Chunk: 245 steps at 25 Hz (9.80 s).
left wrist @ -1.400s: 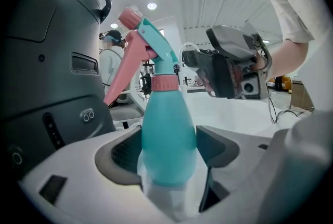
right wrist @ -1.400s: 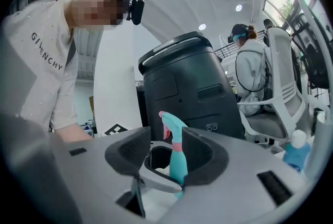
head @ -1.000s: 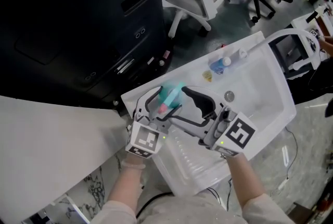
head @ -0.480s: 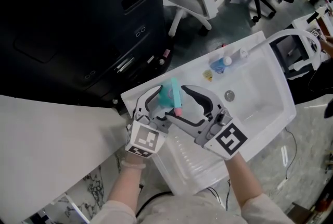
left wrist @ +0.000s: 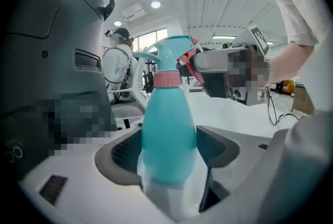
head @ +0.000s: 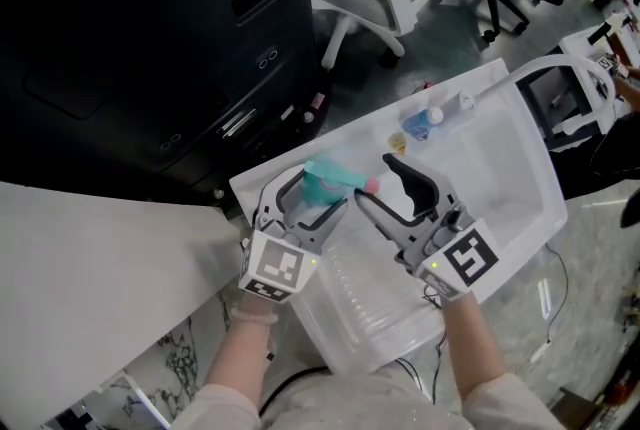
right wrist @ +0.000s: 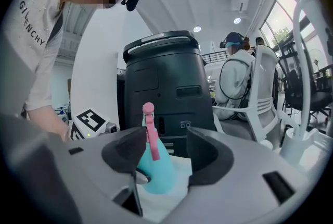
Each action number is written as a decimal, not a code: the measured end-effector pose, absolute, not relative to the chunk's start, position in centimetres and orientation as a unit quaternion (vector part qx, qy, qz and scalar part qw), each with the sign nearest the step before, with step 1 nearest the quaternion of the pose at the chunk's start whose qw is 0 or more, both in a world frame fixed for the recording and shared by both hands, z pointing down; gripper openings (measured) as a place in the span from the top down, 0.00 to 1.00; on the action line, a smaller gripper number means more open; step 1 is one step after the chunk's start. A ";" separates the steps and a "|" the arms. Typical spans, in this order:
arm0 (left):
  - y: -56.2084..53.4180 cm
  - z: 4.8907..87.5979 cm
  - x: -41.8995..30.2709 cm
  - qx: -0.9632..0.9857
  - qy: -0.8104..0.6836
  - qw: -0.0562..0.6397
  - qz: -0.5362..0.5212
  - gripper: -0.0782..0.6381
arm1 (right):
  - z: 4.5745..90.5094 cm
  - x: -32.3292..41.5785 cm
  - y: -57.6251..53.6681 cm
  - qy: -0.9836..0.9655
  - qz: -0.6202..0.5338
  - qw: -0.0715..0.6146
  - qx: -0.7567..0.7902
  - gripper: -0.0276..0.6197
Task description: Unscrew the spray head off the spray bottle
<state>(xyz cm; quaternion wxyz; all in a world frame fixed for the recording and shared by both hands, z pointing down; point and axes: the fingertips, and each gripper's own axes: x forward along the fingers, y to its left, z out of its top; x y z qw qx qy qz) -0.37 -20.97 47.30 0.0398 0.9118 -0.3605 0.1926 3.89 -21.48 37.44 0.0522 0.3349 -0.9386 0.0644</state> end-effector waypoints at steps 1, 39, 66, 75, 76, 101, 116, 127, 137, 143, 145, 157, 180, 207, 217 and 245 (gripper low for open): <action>-21.0 47.3 -0.4 0.912 -0.361 0.040 0.193 0.43 | 37.4 4.1 -21.8 -0.936 0.068 0.050 0.341 0.58; -21.3 47.0 -0.3 0.911 -0.366 0.044 0.184 0.43 | 36.2 -0.5 -20.3 -0.925 0.063 0.030 0.374 0.54; -21.1 47.4 -0.4 0.909 -0.367 0.051 0.190 0.43 | 36.1 -0.2 -19.0 -0.941 0.063 -0.008 0.333 0.56; -21.0 47.8 -0.4 0.908 -0.368 0.049 0.192 0.43 | 36.6 -3.2 -19.6 -0.934 0.025 0.058 0.352 0.43; -21.1 47.5 -0.3 0.909 -0.368 0.044 0.189 0.43 | 36.8 -2.9 -19.6 -0.932 0.029 0.060 0.356 0.44; -21.1 47.1 -0.4 0.907 -0.373 0.046 0.191 0.43 | 36.5 3.6 -22.9 -0.915 0.047 0.030 0.399 0.65; -21.1 47.3 -0.3 0.907 -0.373 0.048 0.193 0.43 | 38.9 0.4 -19.6 -0.913 0.114 0.042 0.391 0.66; -21.1 47.3 -0.4 0.906 -0.372 0.047 0.194 0.43 | 38.0 -1.6 -21.7 -0.915 0.083 0.041 0.392 0.70; -21.1 47.4 -0.4 0.905 -0.374 0.050 0.196 0.43 | 36.3 -2.0 -21.5 -0.927 -0.001 0.035 0.374 0.75; -21.0 47.6 -0.3 0.904 -0.374 0.051 0.198 0.43 | 35.2 -1.9 -21.1 -0.931 -0.003 0.019 0.364 0.75; -21.0 47.6 -0.2 0.906 -0.369 0.049 0.202 0.43 | 34.8 -1.7 -21.1 -0.932 -0.001 0.011 0.363 0.75; -21.1 48.1 -0.2 0.904 -0.362 0.056 0.220 0.42 | 30.1 -0.3 -21.4 -0.932 0.000 -0.056 0.357 0.75; -20.1 45.2 -0.1 0.899 -0.380 0.047 0.214 0.42 | 23.9 1.0 -21.0 -0.932 -0.036 -0.095 0.349 0.75; -15.4 36.4 -1.2 0.879 -0.466 -0.001 0.106 0.68 | 25.2 5.8 -16.4 -0.928 -0.029 -0.058 0.368 0.75; -12.8 34.3 -3.2 0.854 -0.518 0.022 0.048 0.87 | 26.4 7.6 -13.6 -0.926 -0.013 -0.040 0.374 0.75; -5.7 29.7 -5.5 0.827 -0.562 0.024 -0.017 0.88 | 24.4 9.8 -6.4 -0.929 -0.020 -0.039 0.369 0.75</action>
